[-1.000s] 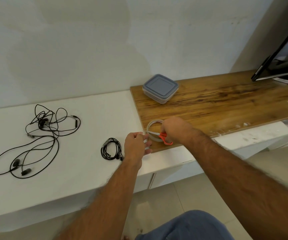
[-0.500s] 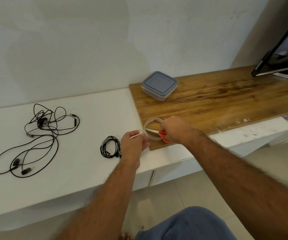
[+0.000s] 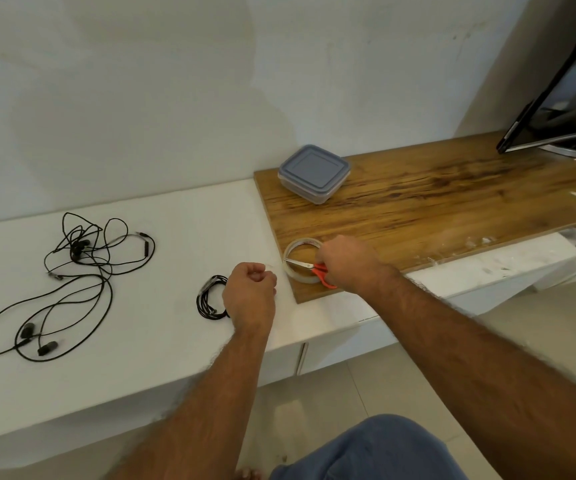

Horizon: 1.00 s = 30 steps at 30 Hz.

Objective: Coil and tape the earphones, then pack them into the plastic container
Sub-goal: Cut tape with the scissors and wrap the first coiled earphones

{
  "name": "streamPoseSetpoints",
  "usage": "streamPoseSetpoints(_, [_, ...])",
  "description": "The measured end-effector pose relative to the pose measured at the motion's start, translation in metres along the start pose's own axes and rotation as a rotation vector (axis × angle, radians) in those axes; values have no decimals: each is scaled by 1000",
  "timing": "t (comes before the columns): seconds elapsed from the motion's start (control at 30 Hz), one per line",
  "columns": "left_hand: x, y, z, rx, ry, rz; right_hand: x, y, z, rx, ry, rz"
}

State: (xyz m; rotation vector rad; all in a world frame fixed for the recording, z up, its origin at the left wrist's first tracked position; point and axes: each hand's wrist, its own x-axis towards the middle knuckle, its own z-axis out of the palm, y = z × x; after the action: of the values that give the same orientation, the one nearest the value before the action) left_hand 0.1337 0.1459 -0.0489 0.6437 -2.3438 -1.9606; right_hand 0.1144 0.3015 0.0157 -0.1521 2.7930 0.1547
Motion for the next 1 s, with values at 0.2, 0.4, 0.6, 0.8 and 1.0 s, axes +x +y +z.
streamPoseSetpoints(0.2, [-2,7,0,97,-68,96,-5,-1,3,-35,36,-21])
streamPoseSetpoints(0.4, [-4,8,4,141,-147,110,-5,2,4,11,18,-7])
streamPoseSetpoints(0.6, [-3,6,10,180,-244,110,-3,2,5,63,41,26])
streamPoseSetpoints(0.8, [-3,-5,10,82,-217,63,-4,2,5,53,52,18])
streamPoseSetpoints(1.0, [-4,-6,8,66,-144,45,-4,1,6,65,53,21])
